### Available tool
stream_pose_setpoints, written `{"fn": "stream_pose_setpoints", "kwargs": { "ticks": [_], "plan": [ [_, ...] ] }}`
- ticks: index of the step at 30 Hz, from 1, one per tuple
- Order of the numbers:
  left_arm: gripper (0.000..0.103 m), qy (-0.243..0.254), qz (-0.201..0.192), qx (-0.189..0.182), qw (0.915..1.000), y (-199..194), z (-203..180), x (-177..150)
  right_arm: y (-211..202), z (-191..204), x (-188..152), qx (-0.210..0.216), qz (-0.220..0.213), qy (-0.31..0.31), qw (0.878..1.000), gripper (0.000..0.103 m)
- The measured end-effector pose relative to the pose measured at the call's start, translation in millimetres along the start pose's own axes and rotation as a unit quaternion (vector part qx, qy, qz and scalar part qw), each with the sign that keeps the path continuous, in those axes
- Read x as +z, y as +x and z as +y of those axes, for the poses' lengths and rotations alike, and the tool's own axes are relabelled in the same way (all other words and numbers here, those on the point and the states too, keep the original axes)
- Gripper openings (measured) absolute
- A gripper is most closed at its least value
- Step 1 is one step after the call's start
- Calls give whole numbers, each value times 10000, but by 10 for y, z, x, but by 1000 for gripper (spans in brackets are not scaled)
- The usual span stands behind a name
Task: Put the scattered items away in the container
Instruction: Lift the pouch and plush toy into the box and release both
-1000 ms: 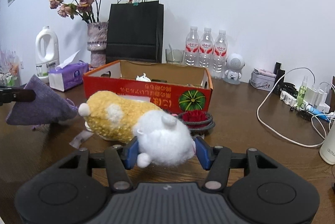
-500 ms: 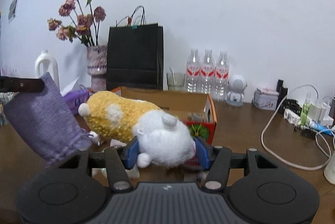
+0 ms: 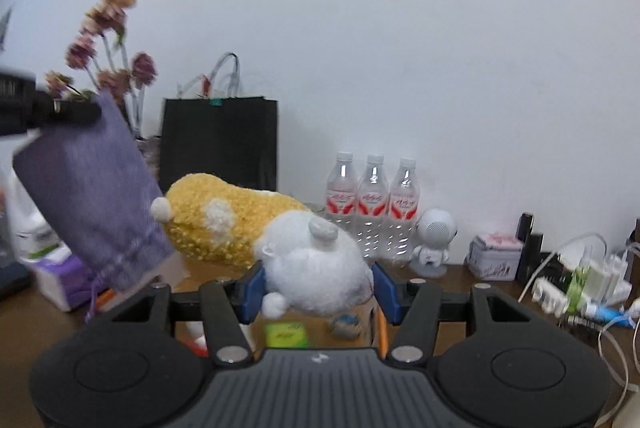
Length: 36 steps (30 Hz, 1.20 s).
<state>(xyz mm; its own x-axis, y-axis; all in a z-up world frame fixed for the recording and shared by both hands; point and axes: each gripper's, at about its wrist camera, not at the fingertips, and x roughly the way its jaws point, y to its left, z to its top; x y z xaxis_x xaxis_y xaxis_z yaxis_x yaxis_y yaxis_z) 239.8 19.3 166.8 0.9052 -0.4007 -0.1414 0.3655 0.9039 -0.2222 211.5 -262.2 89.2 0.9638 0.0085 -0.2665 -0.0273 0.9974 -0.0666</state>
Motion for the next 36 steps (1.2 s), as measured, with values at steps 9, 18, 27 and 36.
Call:
{"fn": "stream_pose_setpoints", "kwargs": {
  "ticks": [9, 18, 27, 36],
  "plan": [
    [4, -330, 1235, 506, 9905, 1316, 514, -660, 1392, 125, -157, -166, 1154, -427, 9923, 55],
    [7, -459, 1985, 1036, 9735, 1698, 832, -1026, 1897, 236, -362, -78, 1776, -539, 9826, 56],
    [103, -202, 1896, 1169, 9747, 1513, 729, -954, 1820, 115, -286, 266, 1899, 51, 9814, 94],
    [103, -381, 1845, 1216, 9745, 927, 594, -865, 1238, 1, -192, 504, 1737, 439, 9825, 103]
  ]
}}
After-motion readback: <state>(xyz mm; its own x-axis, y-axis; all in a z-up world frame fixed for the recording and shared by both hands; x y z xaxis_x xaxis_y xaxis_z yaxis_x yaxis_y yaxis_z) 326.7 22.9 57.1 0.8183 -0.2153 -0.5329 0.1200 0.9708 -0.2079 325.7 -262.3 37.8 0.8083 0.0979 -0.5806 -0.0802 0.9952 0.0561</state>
